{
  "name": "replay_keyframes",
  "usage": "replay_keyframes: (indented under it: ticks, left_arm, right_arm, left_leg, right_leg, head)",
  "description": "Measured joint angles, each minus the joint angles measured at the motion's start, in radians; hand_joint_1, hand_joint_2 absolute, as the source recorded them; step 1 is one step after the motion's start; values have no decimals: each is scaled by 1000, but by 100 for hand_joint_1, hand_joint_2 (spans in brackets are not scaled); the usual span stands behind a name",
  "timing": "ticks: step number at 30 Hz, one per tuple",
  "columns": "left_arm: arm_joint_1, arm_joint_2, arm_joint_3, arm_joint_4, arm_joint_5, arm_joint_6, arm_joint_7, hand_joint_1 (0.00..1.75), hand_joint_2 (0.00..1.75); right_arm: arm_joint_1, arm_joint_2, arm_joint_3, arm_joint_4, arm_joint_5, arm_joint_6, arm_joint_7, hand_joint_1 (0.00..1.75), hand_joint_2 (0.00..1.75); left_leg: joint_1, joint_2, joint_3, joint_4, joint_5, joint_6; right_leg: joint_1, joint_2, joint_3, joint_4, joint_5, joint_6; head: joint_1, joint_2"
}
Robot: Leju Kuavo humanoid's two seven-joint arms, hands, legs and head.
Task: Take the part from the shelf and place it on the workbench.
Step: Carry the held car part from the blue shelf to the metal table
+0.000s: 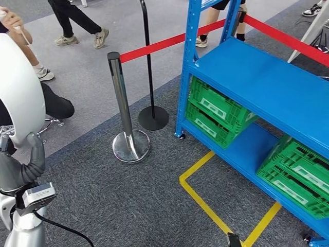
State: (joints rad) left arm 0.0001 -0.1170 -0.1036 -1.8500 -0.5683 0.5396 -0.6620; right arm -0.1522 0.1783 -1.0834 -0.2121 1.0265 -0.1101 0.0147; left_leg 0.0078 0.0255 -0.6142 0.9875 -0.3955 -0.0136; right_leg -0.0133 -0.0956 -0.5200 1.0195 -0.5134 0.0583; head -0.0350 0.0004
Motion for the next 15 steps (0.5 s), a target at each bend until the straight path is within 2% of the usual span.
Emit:
replay_keyframes:
  ticks: [1,2,3,4,5,6,7,8,9,10,11,12,14,15]
  left_arm:
    - [-1,0,0,0,0,0,0,175,175]
    - [-1,0,-1,0,0,0,0,175,175]
    - [-2,0,-2,0,0,-1,0,175,175]
    - [-1,0,-2,0,0,-1,0,175,175]
    - [-1,1,-2,0,0,-1,1,175,175]
    - [-1,1,-2,0,0,-2,1,175,175]
    - [-1,1,-2,0,1,-2,1,175,175]
    - [-1,1,-2,0,2,-3,1,175,175]
    - [-1,1,-2,0,2,-3,0,175,175]
    - [-2,1,-3,0,3,-4,1,175,175]
    - [-3,1,-3,0,3,-4,1,175,175]
    - [-2,1,-3,0,3,-5,1,175,175]
    - [0,2,-2,0,3,-5,1,175,175]
    - [0,2,-2,0,3,-4,1,175,175]
  right_arm:
    - [-1,0,0,0,0,0,0,0,0]
    - [-1,0,0,0,0,0,0,0,0]
    - [0,0,0,0,0,1,0,0,0]
    - [2,0,0,0,0,1,0,0,0]
    - [4,0,0,0,0,1,0,0,0]
    - [6,0,0,0,0,1,0,0,0]
    - [6,0,0,0,0,1,0,0,0]
    - [6,0,0,0,0,1,0,0,0]
    - [6,0,0,0,0,1,0,0,0]
    - [6,0,0,0,0,2,0,0,0]
    - [5,0,1,0,0,2,0,0,0]
    - [5,0,1,0,0,2,0,0,0]
    - [4,0,1,0,0,2,0,0,0]
    - [4,0,1,0,0,2,0,0,0]
  left_leg:
    - [1,-11,1,-2,2,7]
    - [2,-21,2,-2,2,13]
    - [1,-32,2,-2,1,17]
    - [-1,-45,2,-2,0,19]
    - [-3,-60,2,-1,-1,20]
    - [-5,-75,3,-1,-1,21]
    - [-6,-90,5,0,-1,21]
    - [-6,-105,6,0,-2,20]
    - [-6,-119,6,2,-2,18]
    - [-6,-131,5,4,-3,15]
    - [-5,-142,1,5,-2,11]
    - [-2,-153,-2,5,1,4]
    - [3,-167,-7,2,6,-9]
    - [1,-152,-12,9,1,-14]
  right_leg:
    - [-1,24,-15,35,-21,3]
    - [-2,54,-43,92,-52,4]
    - [0,77,-81,167,-85,2]
    - [2,88,-120,239,-109,0]
    - [3,92,-150,284,-116,-2]
    - [4,95,-162,291,-102,-5]
    - [5,99,-154,253,-67,-9]
    - [5,112,-130,184,-21,-13]
    - [2,139,-102,113,15,-18]
    - [0,163,-77,54,39,-20]
    - [-2,183,-61,21,49,-21]
    - [-2,192,-55,11,46,-22]
    - [1,172,-50,5,50,-28]
    - [0,159,-47,1,52,-33]
  head:
    - [2,0]
    - [5,0]
    - [7,0]
    - [8,0]
    - [8,0]
    - [8,0]
    - [8,0]
    - [8,0]
    - [8,0]
    - [8,0]
    - [8,0]
    - [7,0]
    - [7,0]
    - [6,0]
